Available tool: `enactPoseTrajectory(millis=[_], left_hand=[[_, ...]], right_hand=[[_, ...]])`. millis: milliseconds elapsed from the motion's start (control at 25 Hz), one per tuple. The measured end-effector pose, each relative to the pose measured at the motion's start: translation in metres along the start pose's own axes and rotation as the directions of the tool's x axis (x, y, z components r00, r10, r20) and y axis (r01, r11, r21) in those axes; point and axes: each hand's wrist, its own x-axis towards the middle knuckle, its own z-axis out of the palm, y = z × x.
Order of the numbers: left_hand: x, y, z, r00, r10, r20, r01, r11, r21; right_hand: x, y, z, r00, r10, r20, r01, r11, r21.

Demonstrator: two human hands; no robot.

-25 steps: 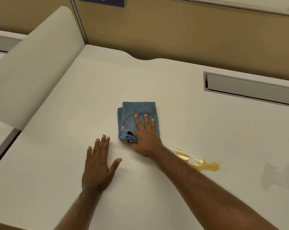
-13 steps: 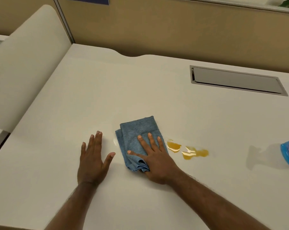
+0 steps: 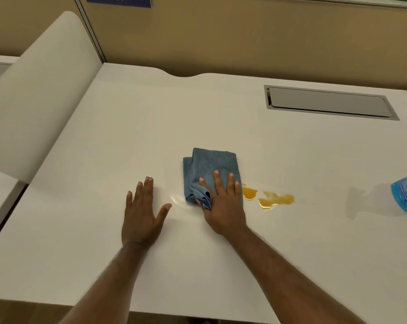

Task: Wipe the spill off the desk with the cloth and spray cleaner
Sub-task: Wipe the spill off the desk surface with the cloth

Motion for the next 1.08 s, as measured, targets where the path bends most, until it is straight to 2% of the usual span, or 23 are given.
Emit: enactPoseTrajectory(millis=[120,240,400,520,640,840,1000,1080], left_hand=[[0.001,-0.001,0.001,1.000,-0.004,-0.009,0.004,1.000,-0.013],[0.001,-0.002,0.002,1.000,-0.010,-0.025,0.010,0.999,-0.033],[0.001,-0.002,0.002,0.999,-0.007,-0.043,0.005,0.998,-0.057],[0.000,-0.001,0.002,0.999,-0.012,-0.048,0.009,0.998,-0.066],[0.001,-0.003,0.002,0.999,-0.006,-0.036,0.004,0.999,-0.052],[0.000,-0.002,0.002,1.000,-0.009,-0.014,0.008,0.999,-0.040],[-0.002,-0.007,0.001,1.000,-0.018,-0.016,0.018,1.000,-0.011],[-0.001,-0.008,0.001,1.000,0.006,-0.005,-0.006,1.000,-0.007]], right_hand=[[0.035,-0.020,-0.002,0.999,0.015,0.031,-0.015,1.000,0.007],[0.060,-0.030,-0.009,0.974,-0.195,0.115,0.201,0.978,-0.050],[0.043,-0.011,-0.015,0.861,-0.468,0.200,0.485,0.874,-0.042],[0.010,0.015,-0.015,0.796,-0.566,0.215,0.585,0.811,-0.028],[-0.015,0.045,-0.020,0.837,-0.517,0.179,0.526,0.850,-0.006],[-0.034,0.100,-0.036,0.949,-0.290,0.127,0.277,0.955,0.106],[-0.044,0.144,-0.052,0.966,-0.218,0.139,0.198,0.970,0.143],[-0.054,0.164,-0.056,0.977,-0.188,0.100,0.169,0.969,0.179]])
